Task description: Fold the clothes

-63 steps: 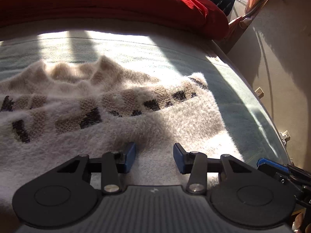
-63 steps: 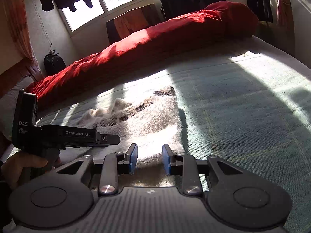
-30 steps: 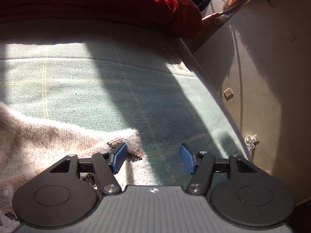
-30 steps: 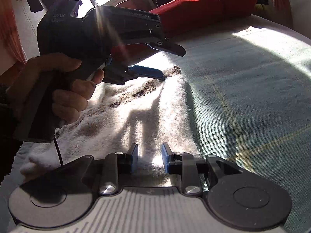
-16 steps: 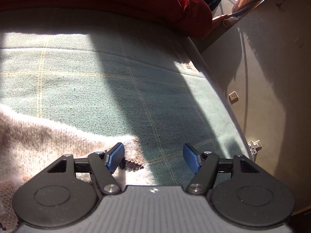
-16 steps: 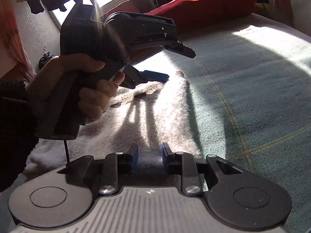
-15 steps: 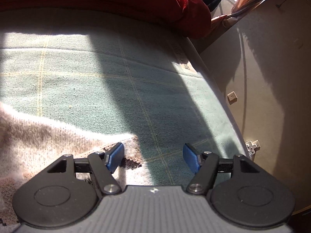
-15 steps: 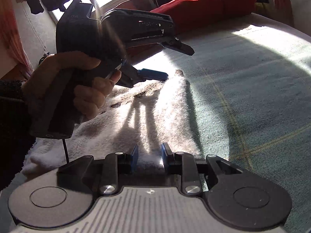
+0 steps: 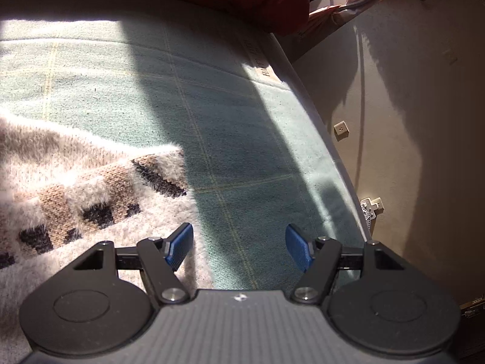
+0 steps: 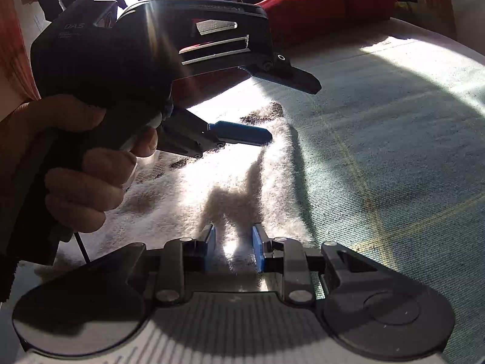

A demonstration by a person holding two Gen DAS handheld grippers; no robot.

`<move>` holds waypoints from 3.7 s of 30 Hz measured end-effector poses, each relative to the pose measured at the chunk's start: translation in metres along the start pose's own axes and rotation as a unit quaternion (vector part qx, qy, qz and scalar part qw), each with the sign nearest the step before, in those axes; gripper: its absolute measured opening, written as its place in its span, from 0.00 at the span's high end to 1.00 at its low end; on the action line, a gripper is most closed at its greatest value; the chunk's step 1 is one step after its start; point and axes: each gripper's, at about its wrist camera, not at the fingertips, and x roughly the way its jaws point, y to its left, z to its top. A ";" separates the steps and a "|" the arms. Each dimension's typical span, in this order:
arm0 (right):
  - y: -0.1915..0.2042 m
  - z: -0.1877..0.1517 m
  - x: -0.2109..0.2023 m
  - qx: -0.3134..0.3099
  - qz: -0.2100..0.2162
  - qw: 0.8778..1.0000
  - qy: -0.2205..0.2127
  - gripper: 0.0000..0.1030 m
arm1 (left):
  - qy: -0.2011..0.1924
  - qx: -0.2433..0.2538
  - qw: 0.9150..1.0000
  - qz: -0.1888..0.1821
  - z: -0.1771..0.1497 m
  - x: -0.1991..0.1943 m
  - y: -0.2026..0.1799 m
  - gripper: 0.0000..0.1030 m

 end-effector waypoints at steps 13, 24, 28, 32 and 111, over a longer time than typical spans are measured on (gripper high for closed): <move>-0.003 0.003 0.000 0.013 0.014 1.000 0.005 0.61 | -0.038 -0.030 0.999 0.003 -0.014 -0.053 0.027 0.35; 0.030 0.018 -0.027 -0.007 0.039 0.999 -0.023 0.22 | -0.098 -0.136 0.986 0.015 -0.041 -0.103 0.117 0.35; 0.030 0.019 -0.027 0.003 0.026 1.000 -0.013 0.22 | -0.111 -0.152 0.982 0.028 -0.056 -0.129 0.137 0.35; 0.030 0.017 -0.031 0.010 0.018 1.000 -0.016 0.22 | -0.122 -0.166 0.977 0.053 -0.069 -0.152 0.153 0.35; 0.065 0.011 -0.004 -0.043 0.028 0.999 0.007 0.21 | -0.160 0.000 0.976 0.145 -0.088 -0.205 0.138 0.68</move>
